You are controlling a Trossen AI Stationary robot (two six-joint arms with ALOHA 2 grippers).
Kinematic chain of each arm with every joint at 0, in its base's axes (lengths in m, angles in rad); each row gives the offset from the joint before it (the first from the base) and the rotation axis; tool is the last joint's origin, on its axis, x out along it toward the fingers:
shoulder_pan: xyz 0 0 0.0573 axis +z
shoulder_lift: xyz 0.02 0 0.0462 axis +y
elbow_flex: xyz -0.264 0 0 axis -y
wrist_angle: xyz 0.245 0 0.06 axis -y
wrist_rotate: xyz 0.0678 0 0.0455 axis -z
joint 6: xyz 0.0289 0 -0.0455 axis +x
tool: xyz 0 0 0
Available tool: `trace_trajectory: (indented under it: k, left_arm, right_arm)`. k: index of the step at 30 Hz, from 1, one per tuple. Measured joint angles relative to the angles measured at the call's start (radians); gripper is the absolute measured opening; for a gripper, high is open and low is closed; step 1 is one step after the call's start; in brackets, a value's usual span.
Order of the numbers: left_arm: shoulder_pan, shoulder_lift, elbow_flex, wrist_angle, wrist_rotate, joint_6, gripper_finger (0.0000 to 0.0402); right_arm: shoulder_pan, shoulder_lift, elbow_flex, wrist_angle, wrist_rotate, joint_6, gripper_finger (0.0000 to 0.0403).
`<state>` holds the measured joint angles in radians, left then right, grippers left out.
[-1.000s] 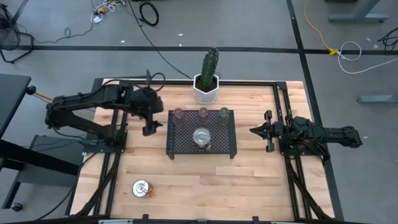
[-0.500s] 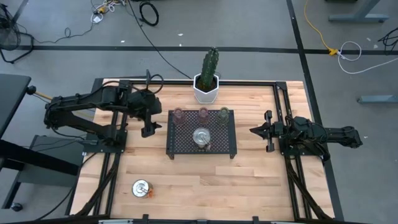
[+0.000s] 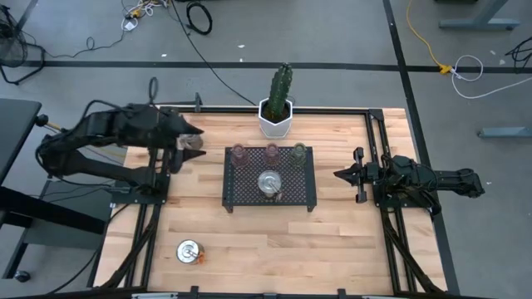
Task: Pick & Place candle stick holders
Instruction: Adjust the silver scented candle on the shelf
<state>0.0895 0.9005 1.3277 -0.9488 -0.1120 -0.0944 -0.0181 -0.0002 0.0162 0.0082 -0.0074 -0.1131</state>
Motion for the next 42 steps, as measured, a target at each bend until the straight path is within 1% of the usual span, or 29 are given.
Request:
trace_trajectory:
  k: [7,14,22,31,34,37,40,42]
  left_arm:
    - [0.000,-0.053,0.000,0.042,-0.001,-0.004,0.0319]
    - [0.000,-0.057,0.000,0.055,-0.057,0.031,0.0319]
    - [0.000,-0.057,0.000,0.055,-0.112,0.028,0.0319]
    - [0.000,-0.057,0.000,0.056,-0.132,0.027,0.0319]
    - [0.000,-0.057,0.000,0.056,-0.132,0.027,0.0319]
    - [0.000,-0.057,0.000,0.056,-0.132,0.028,0.0319]
    - [0.000,-0.057,0.000,0.056,-0.131,0.028,0.0319]
    - [0.000,-0.057,0.000,0.056,-0.131,0.023,0.0319]
  right_arm:
    - [0.000,0.000,0.000,0.000,0.000,0.000,0.0002]
    - [0.000,0.000,0.000,0.000,0.000,0.000,0.0002]
    - [0.000,0.000,0.000,0.000,0.000,0.000,0.0002]
    - [0.000,0.000,0.000,0.025,0.000,0.005,0.0002]
    - [0.000,0.000,0.000,0.092,0.000,0.073,0.0002]
    - [0.000,0.000,0.000,0.217,0.020,0.164,0.0002]
    - [0.000,0.000,0.000,0.352,0.142,0.313,0.0002]
    - [-0.001,0.000,0.001,0.404,0.225,0.404,0.0002]
